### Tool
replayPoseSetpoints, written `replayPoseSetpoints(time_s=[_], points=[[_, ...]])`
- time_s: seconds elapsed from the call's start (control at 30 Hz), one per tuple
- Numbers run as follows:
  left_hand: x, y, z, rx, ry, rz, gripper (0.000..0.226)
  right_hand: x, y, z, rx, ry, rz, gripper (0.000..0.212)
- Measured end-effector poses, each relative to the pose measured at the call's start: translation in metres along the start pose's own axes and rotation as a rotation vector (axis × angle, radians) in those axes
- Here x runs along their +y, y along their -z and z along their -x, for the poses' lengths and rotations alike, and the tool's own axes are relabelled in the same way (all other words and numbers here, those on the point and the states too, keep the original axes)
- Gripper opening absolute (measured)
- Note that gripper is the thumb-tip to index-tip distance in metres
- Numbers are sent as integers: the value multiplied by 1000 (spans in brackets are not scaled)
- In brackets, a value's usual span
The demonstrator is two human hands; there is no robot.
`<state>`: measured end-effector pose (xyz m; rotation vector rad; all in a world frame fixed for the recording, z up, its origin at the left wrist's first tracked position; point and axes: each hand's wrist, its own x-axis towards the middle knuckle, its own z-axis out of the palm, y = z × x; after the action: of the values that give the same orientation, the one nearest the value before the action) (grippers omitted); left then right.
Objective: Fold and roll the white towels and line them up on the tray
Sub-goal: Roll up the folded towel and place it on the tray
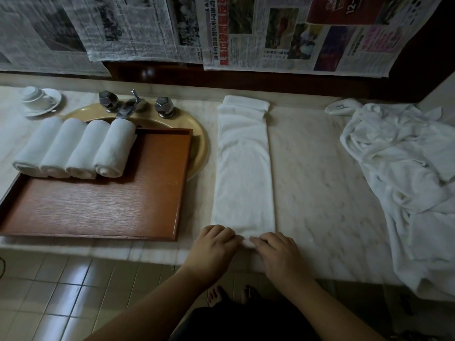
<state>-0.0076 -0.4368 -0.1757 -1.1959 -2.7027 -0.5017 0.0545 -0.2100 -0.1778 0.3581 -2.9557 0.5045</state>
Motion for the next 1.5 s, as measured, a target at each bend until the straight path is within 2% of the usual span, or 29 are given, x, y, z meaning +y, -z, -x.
replayPoseSetpoints(time_s=[0.07,0.13,0.2,0.3,0.43,0.5,0.6,0.67,0.77,0.9,0.97,1.07,1.3,1.43,1.5], points=[[3,2,2,20,97,61,22,3,5,3,-1,-86,-187,27],[8,5,3,19,229,126,26,4,13,4,30,-228,-369,17],[11,7,3,4,395,215,29,6,16,4,47,-340,-489,16],[10,7,2,-9,574,378,24,9,12,1,21,-388,-523,18],[9,4,2,29,613,377,21,20,7,-5,-20,-427,-548,25],[6,3,5,53,586,271,26,24,7,-8,-52,-414,-523,19],[0,0,14,109,404,70,34,23,6,-10,-47,-386,-495,8],[-1,1,17,141,274,1,33,23,6,-7,23,-295,-409,9],[-3,3,19,102,135,-68,27,27,4,4,101,-100,-203,11],[-7,5,26,56,113,-56,36,34,14,18,90,52,-36,27],[-9,8,29,96,132,-49,24,35,17,22,53,98,56,33],[-11,10,29,126,137,-54,18,31,17,23,49,92,140,33],[-16,14,29,147,50,-129,22,23,20,19,38,84,175,34],[-23,12,40,84,-15,-155,43,25,16,17,33,-37,38,36],[-27,10,41,26,7,-152,51,24,15,15,16,-125,-81,37]])
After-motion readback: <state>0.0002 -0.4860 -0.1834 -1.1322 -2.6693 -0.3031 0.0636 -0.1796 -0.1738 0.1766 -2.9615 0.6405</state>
